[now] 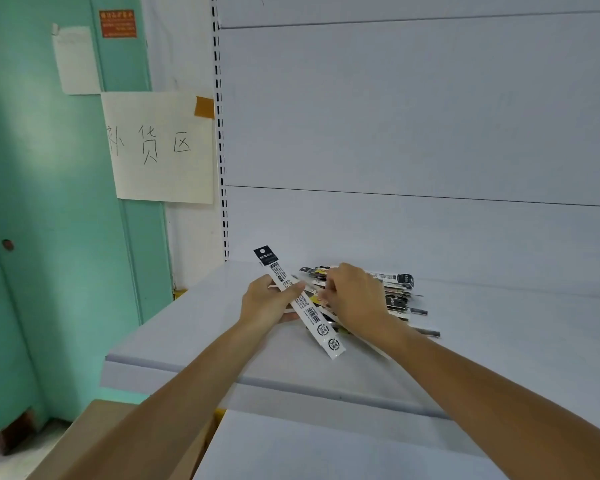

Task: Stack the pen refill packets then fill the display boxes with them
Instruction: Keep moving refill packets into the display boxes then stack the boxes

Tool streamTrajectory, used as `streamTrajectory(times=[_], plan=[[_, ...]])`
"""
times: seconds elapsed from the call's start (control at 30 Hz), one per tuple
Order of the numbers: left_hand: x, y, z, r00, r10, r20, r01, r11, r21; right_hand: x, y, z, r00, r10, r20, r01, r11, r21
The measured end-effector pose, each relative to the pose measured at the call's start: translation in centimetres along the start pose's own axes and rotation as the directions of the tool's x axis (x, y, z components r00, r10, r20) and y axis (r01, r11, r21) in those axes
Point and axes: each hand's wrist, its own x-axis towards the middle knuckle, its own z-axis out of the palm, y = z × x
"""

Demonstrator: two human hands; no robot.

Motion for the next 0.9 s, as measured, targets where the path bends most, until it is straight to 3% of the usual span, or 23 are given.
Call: streamTrajectory(times=[0.07,0.17,0.23,0.3,0.33,0.4,0.5,0.53,0.57,0.6,0.63,0.67,0.7,0.73,0.77,0.8,0.83,0.9], plan=[[-0.1,0.1,-0.1,0.999,-0.045,0.005,0.046,0.998,-0.051,0.0,-0.3,-0.2,0.996,0.056,-0.065,-0.047,0.990,0.132],[-0.4,0.4,-0.1,0.998,-0.047,0.044,0.052,0.991,-0.119,0.1,-1.4,-0.6,0.983,-0.090,-0.160,0.127,0.962,0.243],[-0.6,0.4,-0.3,0.995,-0.007,0.097,0.024,0.983,-0.180,-0.1,-1.7,-1.1,0.988,-0.134,-0.071,0.151,0.906,0.396],[-0.5,0.2,-0.8,0.993,0.030,0.113,-0.003,0.973,-0.233,-0.7,-1.4,-1.9,0.981,-0.141,0.135,0.023,0.770,0.637],[-0.3,0.0,-1.0,0.994,0.035,0.105,-0.007,0.966,-0.258,-1.1,-1.3,-2.1,0.961,-0.170,0.219,-0.025,0.736,0.677],[-0.3,-0.1,-1.2,0.995,0.016,0.097,0.015,0.953,-0.302,-1.8,-1.2,-1.9,0.934,-0.249,0.257,0.051,0.803,0.594],[-1.2,0.4,-0.9,0.988,0.000,0.153,0.042,0.962,-0.271,-1.9,-1.1,-1.2,0.918,-0.342,0.201,0.245,0.887,0.391],[-1.7,0.7,-1.0,0.985,-0.011,0.169,0.040,0.985,-0.166,-1.9,-0.9,-1.2,0.922,-0.338,0.188,0.259,0.900,0.352],[-2.1,1.0,-1.3,0.986,0.006,0.168,-0.013,0.999,0.042,-1.9,-0.6,-1.3,0.932,-0.318,0.177,0.255,0.918,0.303],[-2.1,1.1,-1.9,0.985,0.082,0.149,-0.126,0.940,0.316,-2.0,-0.2,-1.4,0.940,-0.300,0.165,0.257,0.937,0.236],[-2.1,1.2,-2.6,0.963,0.243,0.118,-0.265,0.762,0.591,-2.3,0.2,-1.6,0.943,-0.291,0.160,0.269,0.952,0.147],[-2.1,1.4,-3.1,0.860,0.489,0.146,-0.412,0.497,0.764,-2.5,0.7,-1.6,0.942,-0.291,0.167,0.288,0.957,0.040],[-1.9,1.4,-3.4,0.691,0.675,0.260,-0.534,0.234,0.813,-2.9,1.0,-1.7,0.936,-0.301,0.183,0.316,0.947,-0.060],[-1.5,1.4,-3.4,0.544,0.742,0.392,-0.604,0.021,0.797,-3.1,1.0,-1.7,0.926,-0.319,0.203,0.348,0.929,-0.128],[-1.2,1.4,-3.3,0.498,0.693,0.521,-0.631,-0.123,0.766,-3.4,0.9,-1.8,0.913,-0.347,0.212,0.383,0.909,-0.163],[-0.9,1.5,-3.1,0.548,0.570,0.612,-0.648,-0.174,0.742,-3.6,0.8,-1.9,0.898,-0.392,0.199,0.427,0.886,-0.182],[-0.7,1.7,-2.8,0.637,0.444,0.630,-0.639,-0.154,0.754,-3.9,0.8,-1.9,0.877,-0.459,0.142,0.479,0.859,-0.183],[-0.5,1.8,-2.5,0.781,0.303,0.546,-0.554,-0.068,0.830,-4.4,0.6,-2.2,0.843,-0.537,-0.009,0.530,0.834,-0.154]])
